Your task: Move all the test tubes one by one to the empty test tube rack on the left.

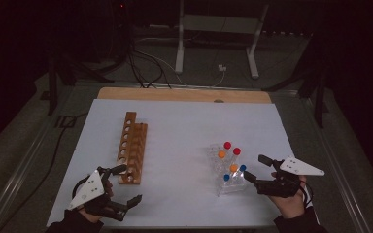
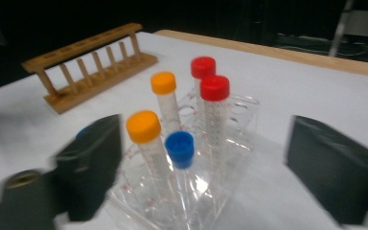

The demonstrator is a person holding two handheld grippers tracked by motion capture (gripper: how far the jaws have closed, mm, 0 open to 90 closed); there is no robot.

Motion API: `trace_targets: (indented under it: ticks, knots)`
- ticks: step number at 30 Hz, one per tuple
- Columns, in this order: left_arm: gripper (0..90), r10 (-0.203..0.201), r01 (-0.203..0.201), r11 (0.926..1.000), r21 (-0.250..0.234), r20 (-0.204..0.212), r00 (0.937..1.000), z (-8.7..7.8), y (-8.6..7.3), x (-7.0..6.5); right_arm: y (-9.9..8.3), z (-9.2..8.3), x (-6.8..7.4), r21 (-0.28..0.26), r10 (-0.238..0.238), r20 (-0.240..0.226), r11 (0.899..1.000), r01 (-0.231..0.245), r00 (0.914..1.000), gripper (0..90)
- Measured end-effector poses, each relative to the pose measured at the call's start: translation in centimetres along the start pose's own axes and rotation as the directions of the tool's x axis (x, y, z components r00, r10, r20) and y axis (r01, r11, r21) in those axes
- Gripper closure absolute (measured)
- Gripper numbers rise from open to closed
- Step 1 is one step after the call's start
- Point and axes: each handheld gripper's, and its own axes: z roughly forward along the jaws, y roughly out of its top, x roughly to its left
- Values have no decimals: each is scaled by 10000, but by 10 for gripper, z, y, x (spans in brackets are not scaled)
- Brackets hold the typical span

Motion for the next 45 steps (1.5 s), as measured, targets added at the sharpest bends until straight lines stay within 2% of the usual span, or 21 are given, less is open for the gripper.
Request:
trace_targets:
  ticks: [1, 6, 10, 14, 18, 21, 28, 37, 45]
  knots:
    - [4, -1, 1, 10000, 9, -16, 10000, 0, 0, 0, -1, 0, 1, 116, -25, -9, 9999, 25, 10000, 169]
    - [5, -26, 26, 10000, -46, 0, 10000, -1, 0, 0, -4, 0, 3, 798, -67, -82, 9968, 74, 9999, 320]
    - [5, -19, 19, 10000, -48, -14, 10000, -1, 0, 0, -6, 4, 6, 1527, -46, -117, 9883, 64, 9999, 422]
    - [4, -20, 20, 10000, -22, -10, 10000, 0, 0, 0, -7, 9, 6, 1980, 110, -208, 9802, -66, 9997, 516]
    - [4, 83, -83, 10000, -2, -14, 10000, 0, 0, -1, -9, 13, 6, 2382, -44, -69, 9712, 59, 10000, 604]
    - [5, 56, -56, 10000, -10, -26, 10000, 0, 0, -1, -9, 14, 6, 2409, -21, -145, 9705, 55, 9999, 662]
    - [5, 10, -10, 10000, -29, -28, 10000, 0, 0, -1, -9, 20, 6, 2615, -9, -175, 9652, 54, 9998, 730]
    - [5, 12, -12, 10000, 1, -14, 10000, 0, 0, 0, -8, 22, 7, 2434, -103, -176, 9698, 143, 9998, 736]
    - [5, -9, 9, 10000, -22, -35, 10000, 0, 0, 0, -7, 27, 9, 2486, -222, -275, 9682, 283, 9994, 755]
